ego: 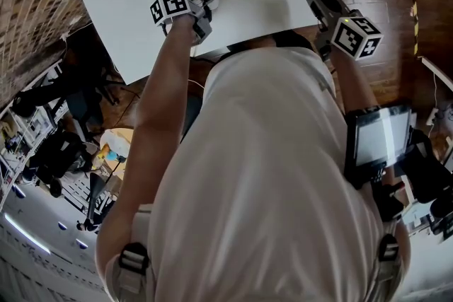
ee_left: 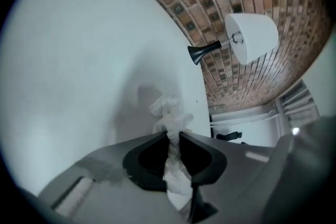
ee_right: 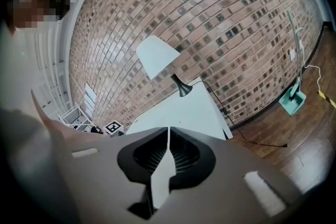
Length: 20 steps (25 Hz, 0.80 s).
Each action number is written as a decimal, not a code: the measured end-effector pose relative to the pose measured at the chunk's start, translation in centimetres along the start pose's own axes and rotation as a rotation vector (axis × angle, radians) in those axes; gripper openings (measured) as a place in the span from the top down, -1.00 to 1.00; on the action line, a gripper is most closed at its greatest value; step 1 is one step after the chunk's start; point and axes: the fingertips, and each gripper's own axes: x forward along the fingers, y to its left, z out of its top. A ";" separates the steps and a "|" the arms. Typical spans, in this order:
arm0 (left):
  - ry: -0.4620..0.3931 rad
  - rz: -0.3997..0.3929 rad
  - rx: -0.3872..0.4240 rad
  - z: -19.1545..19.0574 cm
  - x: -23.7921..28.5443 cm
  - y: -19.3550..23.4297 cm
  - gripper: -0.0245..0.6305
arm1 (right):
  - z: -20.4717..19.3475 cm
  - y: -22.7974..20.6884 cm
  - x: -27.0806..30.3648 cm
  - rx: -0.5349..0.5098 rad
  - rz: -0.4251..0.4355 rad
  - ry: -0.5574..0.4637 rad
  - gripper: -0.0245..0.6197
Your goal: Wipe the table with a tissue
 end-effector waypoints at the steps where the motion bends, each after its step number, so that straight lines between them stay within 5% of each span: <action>1: 0.001 0.056 0.071 0.5 -0.4 0.2 0.74 | 0.1 -0.1 -0.2 0.001 -0.001 -0.003 0.87; 5: -0.032 0.142 0.386 2.6 -0.8 -1.9 0.74 | 0.1 -0.5 -0.7 0.001 -0.012 -0.013 0.87; 10: -0.025 0.159 0.655 4.6 0.6 -4.3 0.74 | 0.3 -0.4 1.2 -0.012 -0.014 -0.012 0.87; 20: -0.041 0.344 0.988 7.4 6.9 -8.7 0.74 | 2.3 -3.7 -2.7 -0.026 -0.020 -0.033 0.87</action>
